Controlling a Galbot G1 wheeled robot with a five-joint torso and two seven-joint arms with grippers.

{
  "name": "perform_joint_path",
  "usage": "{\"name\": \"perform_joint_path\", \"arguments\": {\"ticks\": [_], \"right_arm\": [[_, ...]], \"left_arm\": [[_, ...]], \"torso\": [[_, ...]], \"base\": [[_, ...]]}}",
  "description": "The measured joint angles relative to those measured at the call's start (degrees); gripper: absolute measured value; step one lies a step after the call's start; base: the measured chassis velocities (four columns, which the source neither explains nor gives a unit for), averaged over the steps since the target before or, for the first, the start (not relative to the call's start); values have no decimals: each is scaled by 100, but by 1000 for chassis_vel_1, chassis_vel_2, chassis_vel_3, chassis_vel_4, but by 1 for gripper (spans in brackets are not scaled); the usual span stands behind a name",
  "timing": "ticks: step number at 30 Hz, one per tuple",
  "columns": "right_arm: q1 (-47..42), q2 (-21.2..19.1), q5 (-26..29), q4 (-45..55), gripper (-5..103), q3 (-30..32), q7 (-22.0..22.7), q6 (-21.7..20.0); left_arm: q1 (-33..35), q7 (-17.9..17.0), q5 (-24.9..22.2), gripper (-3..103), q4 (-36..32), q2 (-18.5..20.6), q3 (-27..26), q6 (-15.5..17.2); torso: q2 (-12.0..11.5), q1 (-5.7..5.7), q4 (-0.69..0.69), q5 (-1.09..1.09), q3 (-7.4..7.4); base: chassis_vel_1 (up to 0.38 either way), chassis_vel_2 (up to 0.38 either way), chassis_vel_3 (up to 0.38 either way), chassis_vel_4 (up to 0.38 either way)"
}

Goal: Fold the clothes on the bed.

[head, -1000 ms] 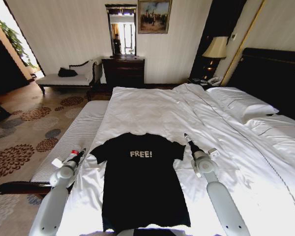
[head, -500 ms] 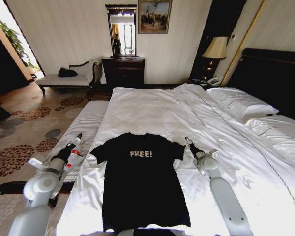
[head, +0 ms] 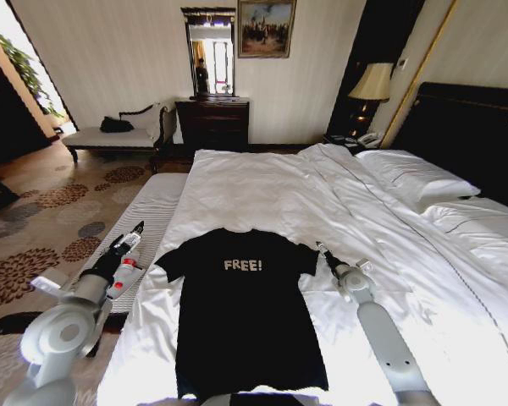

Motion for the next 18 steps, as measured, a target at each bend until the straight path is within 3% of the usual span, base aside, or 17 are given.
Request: {"name": "perform_joint_path", "arguments": {"ticks": [3, 5, 12, 15, 18], "right_arm": [[-7, 28, -13, 29, 85, -12, -10, 1], [-32, 53, -21, 79, 74, -23, -11, 1], [-76, 92, -155, 124, 53, -51, -22, 1], [-76, 78, -246, 116, 37, -59, -24, 2], [-93, 52, -444, 98, 31, -74, -105, 26]], "left_arm": [[15, -8, 21, 100, 0, 1, -15, 7], [27, -10, 82, 100, 12, 0, -22, 9], [80, -2, 281, 100, 9, -31, -38, -9], [82, -3, 302, 100, 12, -45, -40, -19], [84, -3, 384, 100, 18, -63, -32, -51]], "torso": [[0, 0, 0, -1, 0], [0, 0, 0, -1, 0], [0, 0, 1, -1, 0], [0, 0, 0, 0, 0], [0, 0, 0, 0, 0]], "base": [[0, 0, 0, 0], [0, 0, 0, 0], [0, 0, 0, 0], [0, 0, 0, 0], [0, 0, 0, 0]]}}
